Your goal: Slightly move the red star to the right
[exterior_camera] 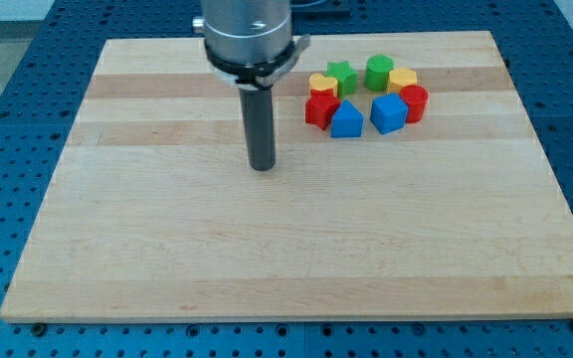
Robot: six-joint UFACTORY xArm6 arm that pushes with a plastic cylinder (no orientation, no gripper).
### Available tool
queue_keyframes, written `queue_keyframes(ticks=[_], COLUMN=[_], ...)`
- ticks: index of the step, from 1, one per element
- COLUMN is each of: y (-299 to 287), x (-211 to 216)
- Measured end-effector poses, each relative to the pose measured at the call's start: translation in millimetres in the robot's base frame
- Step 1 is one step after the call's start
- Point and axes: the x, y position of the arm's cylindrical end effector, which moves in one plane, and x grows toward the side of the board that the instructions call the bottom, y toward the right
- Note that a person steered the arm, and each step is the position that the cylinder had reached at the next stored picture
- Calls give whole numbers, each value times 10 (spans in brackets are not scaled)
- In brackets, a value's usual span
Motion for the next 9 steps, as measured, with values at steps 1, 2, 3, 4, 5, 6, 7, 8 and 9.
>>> queue_keyframes(ticks=[1,2,3,4,5,6,7,8,9], y=[-57,-53,81,252,394,508,463,455,575], x=[-128,-342,-558,-759,-784,-784,-720,-604,-600])
